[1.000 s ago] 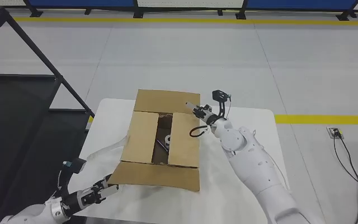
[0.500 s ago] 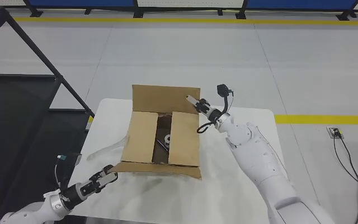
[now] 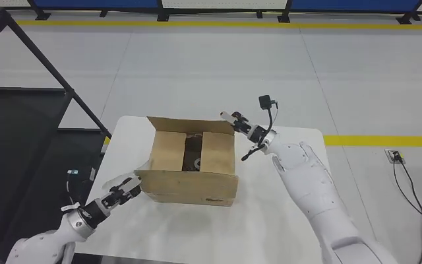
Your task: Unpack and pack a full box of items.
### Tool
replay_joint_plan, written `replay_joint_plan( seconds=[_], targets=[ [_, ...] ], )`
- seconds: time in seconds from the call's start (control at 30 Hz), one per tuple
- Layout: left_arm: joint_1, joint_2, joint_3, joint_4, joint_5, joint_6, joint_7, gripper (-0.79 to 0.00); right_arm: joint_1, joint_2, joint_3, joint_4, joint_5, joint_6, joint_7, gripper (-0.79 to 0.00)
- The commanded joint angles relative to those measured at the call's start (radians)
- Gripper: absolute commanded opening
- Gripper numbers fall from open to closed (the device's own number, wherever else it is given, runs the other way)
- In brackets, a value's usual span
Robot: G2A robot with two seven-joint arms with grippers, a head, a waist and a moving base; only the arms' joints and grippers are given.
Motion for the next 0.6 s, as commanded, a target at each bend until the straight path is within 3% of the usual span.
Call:
replay_joint_plan(
  seconds=[0.0,0.23,0.4,0.57],
  targets=[
    [-0.019,-0.001,0.02,-0.001,0.03,0.031,0.039,0.0,-0.021,0.009,0.012,-0.052,0.015,0.006,0.046,0.0],
    [-0.08,-0.007,0.106,0.01,0.133,0.095,0.143,0.0,-0.126,0.044,0.059,-0.281,0.072,0.111,0.227,0.0],
    [-0.11,-0.01,0.157,0.018,0.19,0.108,0.18,0.0,-0.187,0.064,0.079,-0.42,0.116,0.279,0.367,0.0],
    [-0.132,-0.013,0.193,0.027,0.229,0.113,0.204,0.0,-0.215,0.072,0.069,-0.498,0.105,0.413,0.408,0.0]
  ],
)
